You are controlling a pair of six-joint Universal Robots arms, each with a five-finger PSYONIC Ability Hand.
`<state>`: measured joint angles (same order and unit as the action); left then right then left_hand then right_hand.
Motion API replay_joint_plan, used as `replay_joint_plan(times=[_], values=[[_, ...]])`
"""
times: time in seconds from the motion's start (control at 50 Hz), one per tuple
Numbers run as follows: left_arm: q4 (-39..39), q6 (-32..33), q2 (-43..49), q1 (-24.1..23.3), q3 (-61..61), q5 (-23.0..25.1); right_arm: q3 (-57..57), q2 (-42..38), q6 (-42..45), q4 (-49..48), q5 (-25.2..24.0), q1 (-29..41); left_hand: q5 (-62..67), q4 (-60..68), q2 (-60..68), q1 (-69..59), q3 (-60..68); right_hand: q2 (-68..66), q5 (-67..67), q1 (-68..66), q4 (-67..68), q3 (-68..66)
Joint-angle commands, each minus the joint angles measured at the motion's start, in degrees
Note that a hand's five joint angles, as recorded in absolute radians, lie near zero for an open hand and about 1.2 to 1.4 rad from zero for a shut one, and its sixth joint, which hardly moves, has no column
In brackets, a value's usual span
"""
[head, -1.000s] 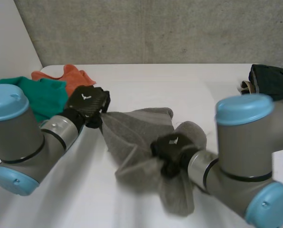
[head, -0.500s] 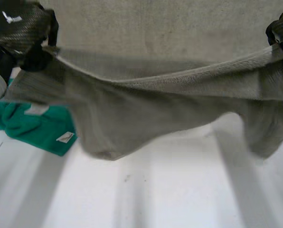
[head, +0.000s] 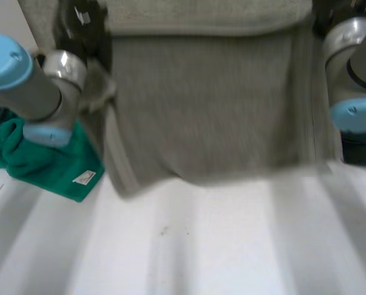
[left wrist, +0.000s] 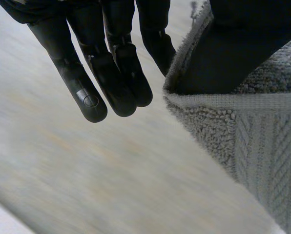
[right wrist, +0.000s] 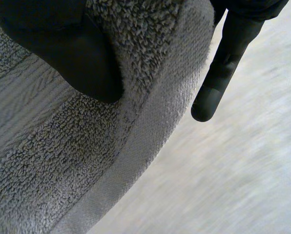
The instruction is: Fold the laundry.
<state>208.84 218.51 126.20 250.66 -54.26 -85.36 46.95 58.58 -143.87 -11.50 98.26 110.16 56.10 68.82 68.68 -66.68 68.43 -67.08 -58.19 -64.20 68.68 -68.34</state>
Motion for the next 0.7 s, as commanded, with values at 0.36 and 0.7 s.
replay_joint_plan(times=[0.36,0.7], values=[[8.0,0.2,-18.6,-5.4,-37.0,-3.2,27.5,8.8,-8.9,-15.1,-10.6,-5.9,13.9,11.2,11.3,-13.3,11.6,-12.9,-11.8,-15.8,11.3,-11.7],[2.5,-0.4,-7.1,-6.2,-45.0,-3.1,45.9,7.6,-8.6,-7.0,-14.2,-12.9,-44.0,-46.8,-46.6,44.6,-46.4,-12.9,-11.8,-15.8,11.3,-11.7]])
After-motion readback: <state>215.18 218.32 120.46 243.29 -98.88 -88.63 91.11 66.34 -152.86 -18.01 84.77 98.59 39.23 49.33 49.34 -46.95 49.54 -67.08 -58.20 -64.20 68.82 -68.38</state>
